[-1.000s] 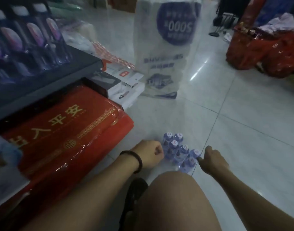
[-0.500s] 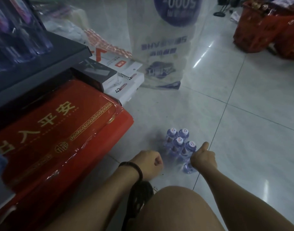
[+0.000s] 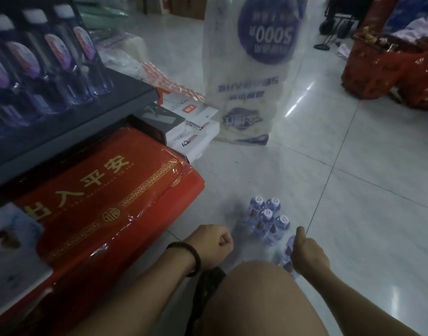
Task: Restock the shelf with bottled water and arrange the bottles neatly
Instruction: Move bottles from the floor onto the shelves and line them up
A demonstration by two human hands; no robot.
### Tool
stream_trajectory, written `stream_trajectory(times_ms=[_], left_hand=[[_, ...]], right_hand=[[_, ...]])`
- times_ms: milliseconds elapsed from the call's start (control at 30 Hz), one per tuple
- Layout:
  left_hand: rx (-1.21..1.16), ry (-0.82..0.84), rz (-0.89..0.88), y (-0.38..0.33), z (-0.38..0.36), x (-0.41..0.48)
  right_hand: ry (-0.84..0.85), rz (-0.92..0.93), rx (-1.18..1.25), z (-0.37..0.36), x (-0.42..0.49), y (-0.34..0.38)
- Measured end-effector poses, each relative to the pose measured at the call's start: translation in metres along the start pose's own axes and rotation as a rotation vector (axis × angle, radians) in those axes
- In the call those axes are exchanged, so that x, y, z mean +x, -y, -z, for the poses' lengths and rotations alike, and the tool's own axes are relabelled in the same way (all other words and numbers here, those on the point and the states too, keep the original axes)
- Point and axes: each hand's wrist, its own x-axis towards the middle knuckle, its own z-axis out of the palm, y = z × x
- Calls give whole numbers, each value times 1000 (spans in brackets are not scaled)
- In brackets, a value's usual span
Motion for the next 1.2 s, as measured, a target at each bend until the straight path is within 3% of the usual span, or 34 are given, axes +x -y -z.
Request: stream_trajectory(times_ms=[100, 267, 533, 733, 833, 1000, 1100, 1200], left_hand=[[-9, -32, 6, -1, 19, -21], [-32, -119, -16, 7, 59, -62], [-82, -317, -120, 26, 144, -165], [-356, -405, -279, 51, 210, -269], [-545, -448, -273, 80, 219, -314], [-1265, -519, -171, 157, 198, -361], [-1424, -483, -126, 182, 200, -382], [-1535, -453, -224, 186, 206, -400]], right_hand=[[37, 131, -178, 25, -18, 11], [50, 549, -353, 108, -60, 59], [-75, 1124, -303, 244, -179, 213], [-133, 1625, -145, 280, -266, 329], [-46, 1699, -86, 272, -293, 385], [196, 1634, 71, 245, -314, 468], [322, 1609, 168, 221, -318, 512], [360, 1577, 157, 204, -328, 549]])
